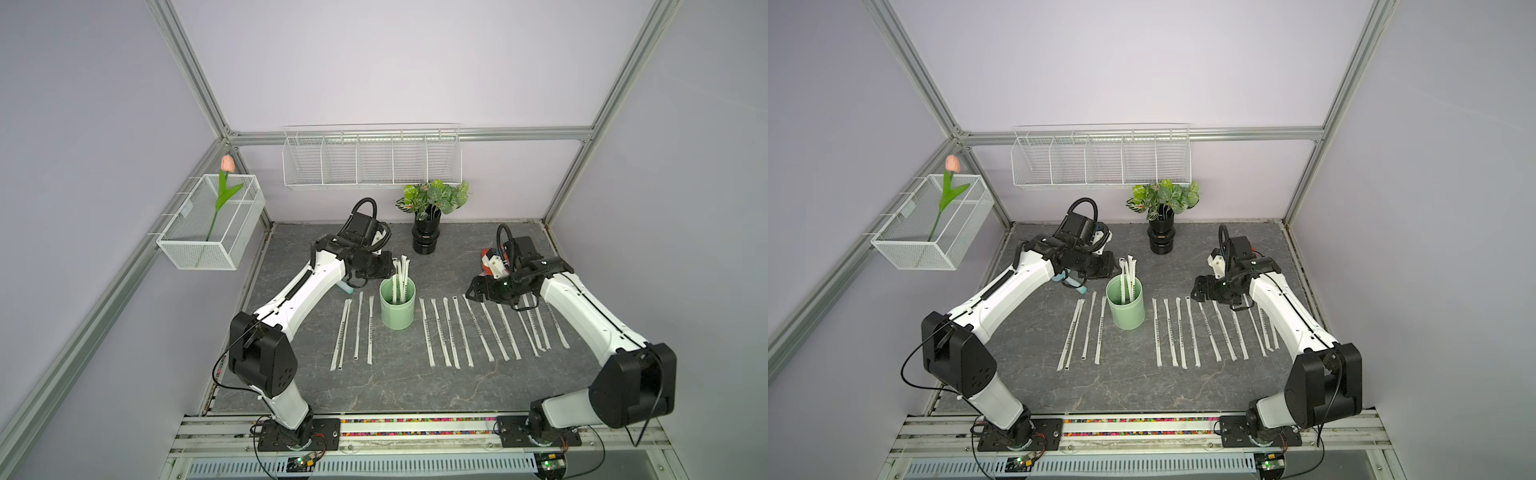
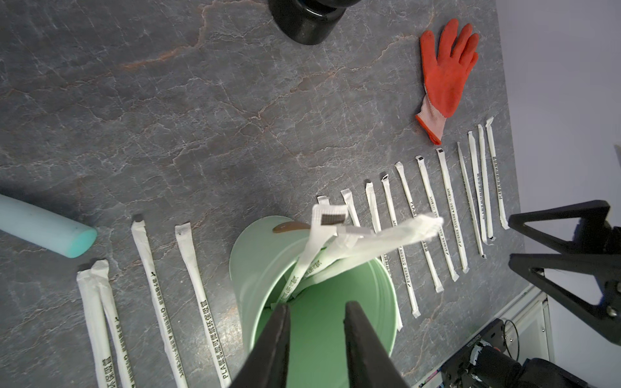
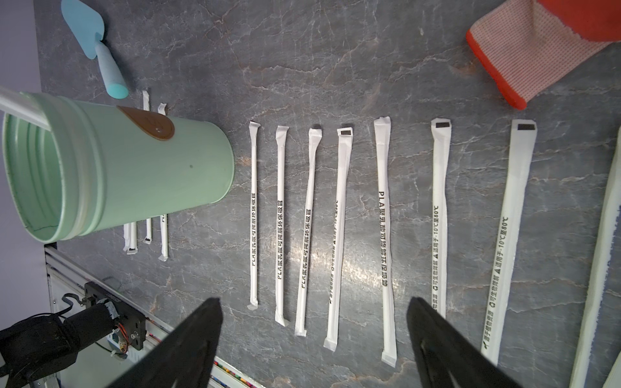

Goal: Take the straws out of the storage container
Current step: Pick up the straw from the container.

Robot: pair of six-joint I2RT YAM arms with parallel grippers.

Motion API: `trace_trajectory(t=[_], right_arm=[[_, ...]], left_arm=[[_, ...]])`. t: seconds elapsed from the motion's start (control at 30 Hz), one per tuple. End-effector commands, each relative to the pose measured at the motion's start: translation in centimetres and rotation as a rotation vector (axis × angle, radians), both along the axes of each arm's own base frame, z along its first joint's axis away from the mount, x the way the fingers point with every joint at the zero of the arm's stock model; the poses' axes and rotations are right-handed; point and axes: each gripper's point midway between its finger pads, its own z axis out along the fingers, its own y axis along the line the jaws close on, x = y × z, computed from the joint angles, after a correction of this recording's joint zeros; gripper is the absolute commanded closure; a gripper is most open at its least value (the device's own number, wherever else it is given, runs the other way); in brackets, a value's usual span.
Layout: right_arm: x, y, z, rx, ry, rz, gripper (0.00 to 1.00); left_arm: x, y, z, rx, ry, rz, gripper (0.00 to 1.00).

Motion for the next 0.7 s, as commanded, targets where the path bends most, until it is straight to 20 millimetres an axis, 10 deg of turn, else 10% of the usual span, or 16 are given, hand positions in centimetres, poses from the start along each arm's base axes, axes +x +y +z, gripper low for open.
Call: trace_trajectory(t=[0.0,0.67], right_arm=[[-0.3,-0.1,0.3,-0.004,-0.008,-0.004,0.11],[-0.5,-0.3,-0.3,-0.023,0.007,-0.002,0.11]], left_arm=[[0.6,-0.1,0.4,0.021,-0.015,0.004,0.68],[2.2,-1.3,-0.9,0.038,0.001,-0.016,0.72]])
